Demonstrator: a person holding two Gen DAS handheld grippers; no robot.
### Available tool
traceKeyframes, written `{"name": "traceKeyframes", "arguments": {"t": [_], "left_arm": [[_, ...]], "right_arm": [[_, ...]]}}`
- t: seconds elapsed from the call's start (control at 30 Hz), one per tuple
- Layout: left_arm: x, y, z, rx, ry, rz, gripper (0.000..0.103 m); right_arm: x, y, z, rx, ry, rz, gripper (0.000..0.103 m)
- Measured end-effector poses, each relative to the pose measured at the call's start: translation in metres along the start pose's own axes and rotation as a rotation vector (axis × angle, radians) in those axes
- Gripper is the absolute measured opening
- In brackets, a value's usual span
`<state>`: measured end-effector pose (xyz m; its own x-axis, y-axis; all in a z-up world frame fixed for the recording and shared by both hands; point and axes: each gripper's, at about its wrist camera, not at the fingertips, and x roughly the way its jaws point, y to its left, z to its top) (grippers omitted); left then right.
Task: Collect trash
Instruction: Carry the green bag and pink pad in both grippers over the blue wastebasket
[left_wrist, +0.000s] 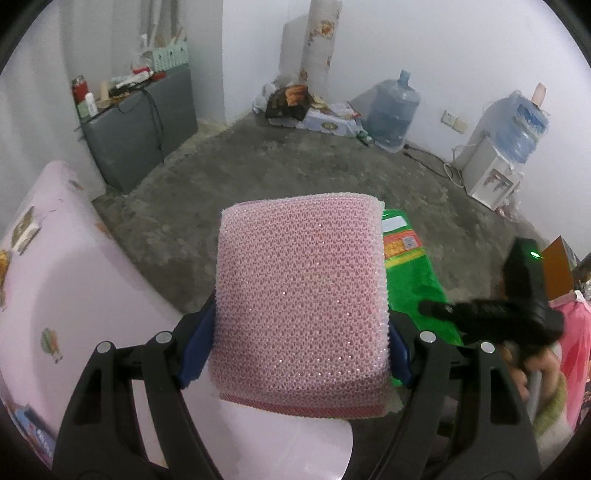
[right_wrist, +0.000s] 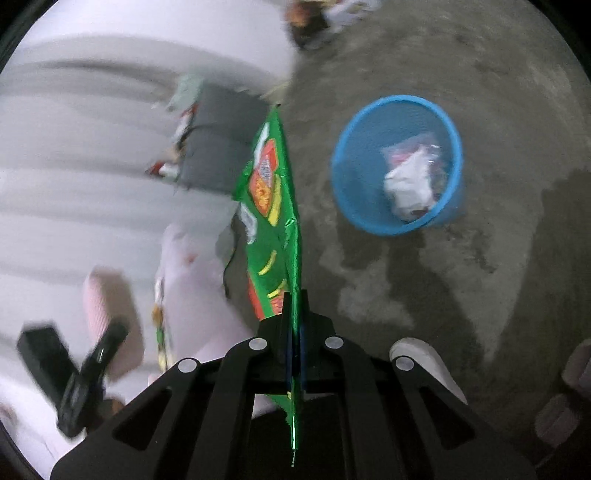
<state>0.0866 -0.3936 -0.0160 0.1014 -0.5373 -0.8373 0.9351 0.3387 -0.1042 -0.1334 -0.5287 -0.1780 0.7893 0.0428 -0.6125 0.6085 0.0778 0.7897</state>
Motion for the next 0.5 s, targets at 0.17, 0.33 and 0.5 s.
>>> {"name": "traceKeyframes", "arguments": {"t": [0.17,0.33,0.5], "left_arm": [[0.032,-0.001,0.014,0.011,0.049,0.005,0.073],[0.074,-0.004,0.035,0.003,0.099,-0.017,0.073],[0.122,-0.017,0.05,-0.003,0.165,-0.064,0.074]], "right_arm": [[0.049,-0.042,0.054,0.086,-0.051,-0.121,0.004],[0.105,-0.092,0.098,0.155,-0.063,-0.266,0.043],[0.114,-0.114,0.104,0.156,-0.101,-0.376,0.054]]}}
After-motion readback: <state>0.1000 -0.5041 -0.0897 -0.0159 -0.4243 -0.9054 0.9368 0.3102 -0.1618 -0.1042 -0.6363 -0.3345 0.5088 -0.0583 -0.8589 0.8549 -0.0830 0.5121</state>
